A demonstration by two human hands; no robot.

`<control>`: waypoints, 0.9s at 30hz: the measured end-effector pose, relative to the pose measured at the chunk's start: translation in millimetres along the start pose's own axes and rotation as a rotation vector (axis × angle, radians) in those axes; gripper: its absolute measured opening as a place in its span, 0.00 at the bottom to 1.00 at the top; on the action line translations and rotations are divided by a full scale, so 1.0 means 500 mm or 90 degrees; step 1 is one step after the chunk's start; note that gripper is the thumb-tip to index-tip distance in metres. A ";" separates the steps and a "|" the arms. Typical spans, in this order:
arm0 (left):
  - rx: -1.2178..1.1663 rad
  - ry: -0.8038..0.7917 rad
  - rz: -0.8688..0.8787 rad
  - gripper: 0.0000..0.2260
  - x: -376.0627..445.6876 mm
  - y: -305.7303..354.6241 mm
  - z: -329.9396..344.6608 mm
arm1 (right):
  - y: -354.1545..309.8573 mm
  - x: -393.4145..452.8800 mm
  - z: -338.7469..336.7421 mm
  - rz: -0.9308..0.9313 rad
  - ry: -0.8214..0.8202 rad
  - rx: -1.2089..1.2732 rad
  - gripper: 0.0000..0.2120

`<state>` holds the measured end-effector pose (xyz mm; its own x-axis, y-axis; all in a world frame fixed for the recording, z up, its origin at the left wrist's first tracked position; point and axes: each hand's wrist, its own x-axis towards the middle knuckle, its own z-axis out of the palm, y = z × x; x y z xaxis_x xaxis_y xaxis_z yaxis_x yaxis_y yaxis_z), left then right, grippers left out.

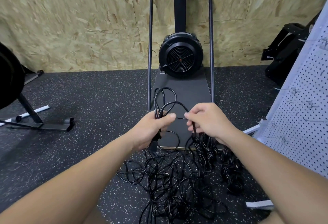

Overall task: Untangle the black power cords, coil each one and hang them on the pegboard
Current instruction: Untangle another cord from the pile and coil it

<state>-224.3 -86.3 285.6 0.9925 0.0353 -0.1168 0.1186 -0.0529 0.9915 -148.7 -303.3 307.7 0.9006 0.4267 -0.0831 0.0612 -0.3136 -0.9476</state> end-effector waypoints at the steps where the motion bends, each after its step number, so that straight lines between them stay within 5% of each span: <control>1: 0.054 0.004 0.011 0.18 -0.001 -0.003 0.001 | -0.016 -0.008 0.003 -0.012 0.010 0.044 0.09; 9: 0.112 -0.112 0.085 0.12 -0.019 -0.001 0.071 | -0.089 -0.033 0.039 -0.076 0.160 0.229 0.12; 14: 0.175 -0.049 0.108 0.12 -0.027 0.009 0.099 | -0.071 -0.021 0.028 -0.237 0.339 -0.158 0.11; 20: 0.235 -0.100 0.110 0.17 -0.033 0.016 0.094 | -0.055 0.005 0.040 -0.111 0.173 0.018 0.09; 27: 0.232 -0.139 0.076 0.20 -0.049 0.036 0.089 | -0.070 0.005 0.015 -0.036 -0.054 0.398 0.11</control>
<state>-245.2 -132.3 303.6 0.9782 -0.2017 -0.0502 -0.0339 -0.3933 0.9188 -151.8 -284.9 338.5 0.8641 0.5025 -0.0280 -0.1787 0.2543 -0.9505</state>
